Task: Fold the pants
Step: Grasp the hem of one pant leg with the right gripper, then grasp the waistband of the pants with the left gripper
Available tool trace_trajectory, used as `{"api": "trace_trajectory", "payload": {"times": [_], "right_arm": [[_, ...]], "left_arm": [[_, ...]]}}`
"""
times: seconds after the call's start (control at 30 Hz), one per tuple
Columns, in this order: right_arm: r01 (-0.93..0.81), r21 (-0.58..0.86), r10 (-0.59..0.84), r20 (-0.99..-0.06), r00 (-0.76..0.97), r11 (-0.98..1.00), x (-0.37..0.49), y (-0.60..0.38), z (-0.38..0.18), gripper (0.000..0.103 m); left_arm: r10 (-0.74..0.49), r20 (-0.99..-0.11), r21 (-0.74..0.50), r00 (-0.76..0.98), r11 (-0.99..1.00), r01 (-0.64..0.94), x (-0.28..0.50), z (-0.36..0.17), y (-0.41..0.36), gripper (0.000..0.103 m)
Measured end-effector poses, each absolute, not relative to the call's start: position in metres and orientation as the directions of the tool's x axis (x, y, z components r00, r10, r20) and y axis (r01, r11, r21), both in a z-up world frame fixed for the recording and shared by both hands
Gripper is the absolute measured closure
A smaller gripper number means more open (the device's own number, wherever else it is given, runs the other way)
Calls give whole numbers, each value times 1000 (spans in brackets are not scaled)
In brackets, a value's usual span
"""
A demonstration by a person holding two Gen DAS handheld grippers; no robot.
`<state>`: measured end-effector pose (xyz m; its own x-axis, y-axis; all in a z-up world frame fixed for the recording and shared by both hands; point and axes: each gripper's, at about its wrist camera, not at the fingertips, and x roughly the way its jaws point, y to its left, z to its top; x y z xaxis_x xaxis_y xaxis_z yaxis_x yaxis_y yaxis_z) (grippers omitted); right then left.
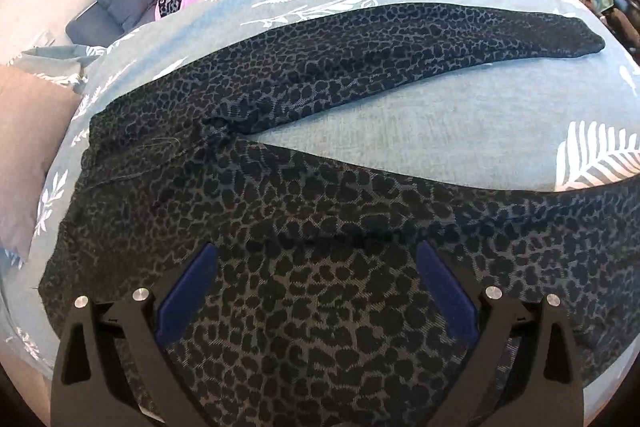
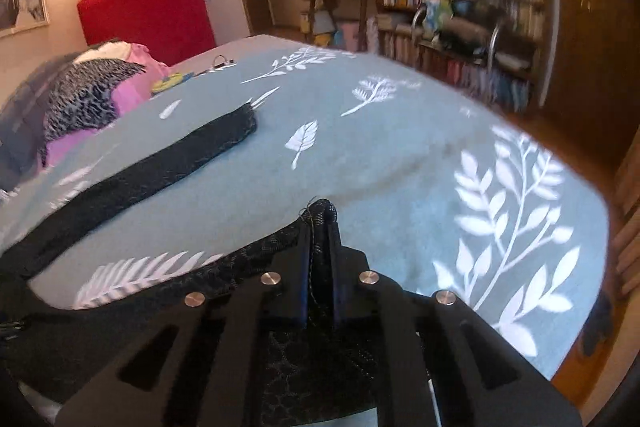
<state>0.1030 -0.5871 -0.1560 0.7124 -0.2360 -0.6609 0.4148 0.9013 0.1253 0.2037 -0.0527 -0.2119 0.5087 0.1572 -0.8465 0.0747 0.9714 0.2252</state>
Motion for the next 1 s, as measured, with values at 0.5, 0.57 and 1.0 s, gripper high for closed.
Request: {"api": "trace_trajectory", "payload": {"times": [0.5,0.57,1.0], "right_arm": [[483,-44,-376,-688,620,875,124,-577,-181,51],[481,-17,-363,-679,638,877,125,-572,-170,50],[304,107,-143,-706,693,947,176,-471,-154,39]], "left_arm": [[121,-849,191,514,978,86,226,-214,-48,5],[115,-843,176,525,982,68,229,-205,-39,5],[280,-796,204,536,959,-198,268,-171,85,5]]}}
